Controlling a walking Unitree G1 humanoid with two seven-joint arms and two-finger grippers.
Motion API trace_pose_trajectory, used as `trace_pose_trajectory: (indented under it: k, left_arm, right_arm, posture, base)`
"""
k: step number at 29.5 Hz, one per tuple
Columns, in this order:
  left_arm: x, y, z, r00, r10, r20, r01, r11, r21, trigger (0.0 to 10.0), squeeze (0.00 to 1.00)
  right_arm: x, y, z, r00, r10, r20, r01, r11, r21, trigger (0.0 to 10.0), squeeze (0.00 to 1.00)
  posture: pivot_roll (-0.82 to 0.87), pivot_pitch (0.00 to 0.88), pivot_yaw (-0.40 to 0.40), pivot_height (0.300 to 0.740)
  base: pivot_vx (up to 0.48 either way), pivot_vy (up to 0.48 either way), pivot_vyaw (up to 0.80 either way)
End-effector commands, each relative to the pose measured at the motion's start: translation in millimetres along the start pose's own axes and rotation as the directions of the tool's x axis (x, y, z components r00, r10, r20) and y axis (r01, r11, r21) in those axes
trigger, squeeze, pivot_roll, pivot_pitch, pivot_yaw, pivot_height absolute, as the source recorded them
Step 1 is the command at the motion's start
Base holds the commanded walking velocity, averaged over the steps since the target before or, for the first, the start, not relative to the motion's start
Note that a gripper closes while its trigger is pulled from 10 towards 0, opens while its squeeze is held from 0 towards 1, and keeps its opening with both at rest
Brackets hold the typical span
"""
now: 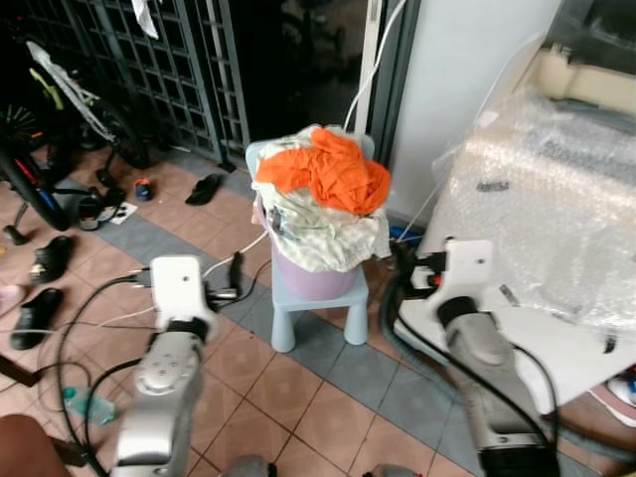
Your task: Clothes washing
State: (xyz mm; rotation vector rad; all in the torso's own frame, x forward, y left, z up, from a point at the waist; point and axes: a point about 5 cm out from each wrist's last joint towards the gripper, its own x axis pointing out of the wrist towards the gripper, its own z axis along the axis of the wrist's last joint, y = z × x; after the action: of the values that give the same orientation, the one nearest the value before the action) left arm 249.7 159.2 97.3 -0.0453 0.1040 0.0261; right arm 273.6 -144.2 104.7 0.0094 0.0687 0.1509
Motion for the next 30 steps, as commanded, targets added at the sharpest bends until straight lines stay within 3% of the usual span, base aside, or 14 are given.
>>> trace_pose_trajectory:
  k: [1, 18, 30]
  left_arm:
    - [0.7, -3.9, 3.9, 1.0, -0.019, 0.014, 0.019, 1.0, -0.014, 10.0, 0.0]
    - [2.1, -5.6, 2.6, 1.0, -0.023, 0.01, 0.023, 0.999, -0.029, 10.0, 0.0]
    - [5.3, -6.4, 2.3, 1.0, -0.014, 0.012, 0.014, 0.999, -0.035, 10.0, 0.0]
  right_arm:
    - [1.4, -5.7, 2.8, 1.0, -0.013, 0.007, 0.013, 1.0, -0.007, 10.0, 0.0]
    - [2.4, -4.1, 3.1, 1.0, 0.012, 0.014, -0.011, 0.998, -0.062, 10.0, 0.0]
    - [10.5, -0.8, 3.9, 0.999, 0.044, 0.017, -0.042, 0.995, -0.086, 10.0, 0.0]
  posture:
    - [-0.03, 0.0, 0.033, 0.74]
    - [-0.04, 0.0, 0.032, 0.74]
    - [-0.03, 0.0, 0.019, 0.74]
  base:
    - [0.33, 0.0, 0.0]
    - [0.347, 0.0, 0.0]
    - [0.451, 0.0, 0.77]
